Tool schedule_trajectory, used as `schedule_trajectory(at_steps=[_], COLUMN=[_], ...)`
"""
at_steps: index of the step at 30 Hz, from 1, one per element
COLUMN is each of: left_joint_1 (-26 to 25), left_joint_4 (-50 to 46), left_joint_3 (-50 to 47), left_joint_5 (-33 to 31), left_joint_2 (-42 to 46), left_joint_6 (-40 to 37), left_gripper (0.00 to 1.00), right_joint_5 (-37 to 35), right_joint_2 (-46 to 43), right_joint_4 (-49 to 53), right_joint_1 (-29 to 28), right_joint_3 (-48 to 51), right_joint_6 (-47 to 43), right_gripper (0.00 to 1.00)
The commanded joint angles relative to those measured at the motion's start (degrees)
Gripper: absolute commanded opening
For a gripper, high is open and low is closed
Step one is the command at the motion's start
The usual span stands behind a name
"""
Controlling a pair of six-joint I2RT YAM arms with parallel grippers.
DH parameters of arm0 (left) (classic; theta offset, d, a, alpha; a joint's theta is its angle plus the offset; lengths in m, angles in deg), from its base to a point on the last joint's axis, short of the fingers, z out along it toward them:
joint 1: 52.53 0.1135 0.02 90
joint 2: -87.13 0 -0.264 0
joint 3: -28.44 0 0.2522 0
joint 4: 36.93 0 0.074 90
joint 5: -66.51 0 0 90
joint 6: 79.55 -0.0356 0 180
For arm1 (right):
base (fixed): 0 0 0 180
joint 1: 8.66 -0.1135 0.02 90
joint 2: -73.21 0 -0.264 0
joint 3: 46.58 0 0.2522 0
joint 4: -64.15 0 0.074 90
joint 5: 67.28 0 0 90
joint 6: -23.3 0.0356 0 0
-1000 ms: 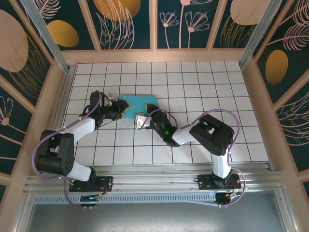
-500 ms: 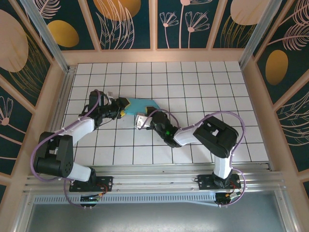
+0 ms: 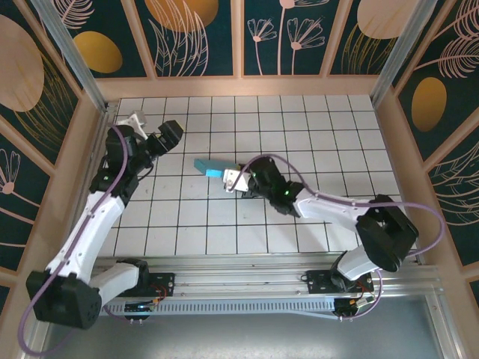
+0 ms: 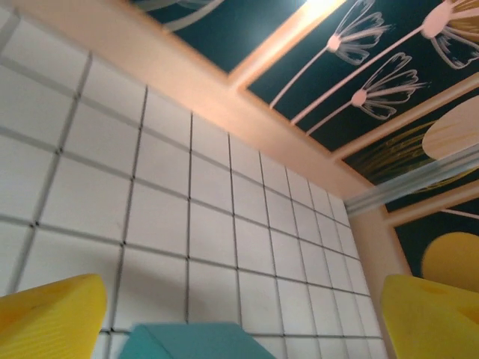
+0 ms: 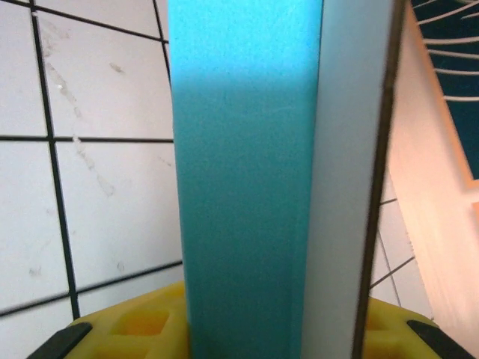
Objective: Fold the paper box
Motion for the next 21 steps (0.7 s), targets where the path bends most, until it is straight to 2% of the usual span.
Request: schedule_trajectory(at_steps=[1,6,9,12,17,20,21], left_joint_1=[0.29,0.31,0.29,0.29,0.29,0.30,0.29], left_joint_4=[-3.10,-3.89,-5.16,-5.30,-3.45,-3.51,-3.68], left_joint_3=[-0.10,-1.23,-2.31,-4.24,-8.98,-10.70,-11.08], left_joint_5=[-3.81,5.27,6.82,7.28,8.93,9.00,9.02], left_joint_2=[2.83,5.60,6.82,8.10,9.99,10.20,10.15], left_joint_6=[-13.22,-25.07,-28.14,-28.39,-26.23,-26.11,-26.28], left_gripper=[0.95,0.95,0.95,0.95,0.95,0.95,0.95], right_joint_5=[9.55,9.03,8.01,7.18,9.32,10.06,10.38], right_joint_2=[-2.15,5.35,11.58,16.99,22.46,23.22,23.27], right_joint_4=[23.22,41.64,47.75,50.83,50.16,48.83,48.30], right_joint_1=[3.05,4.61,5.36,5.52,6.10,6.13,6.21], right_joint_3=[-8.24,-21.69,-28.72,-33.82,-37.86,-38.02,-38.16], right_joint_6=[-2.29,-7.01,-8.35,-9.34,-6.99,-5.13,-4.47], right_gripper=[0.35,0.36,0.36,0.37,0.37,0.42,0.47])
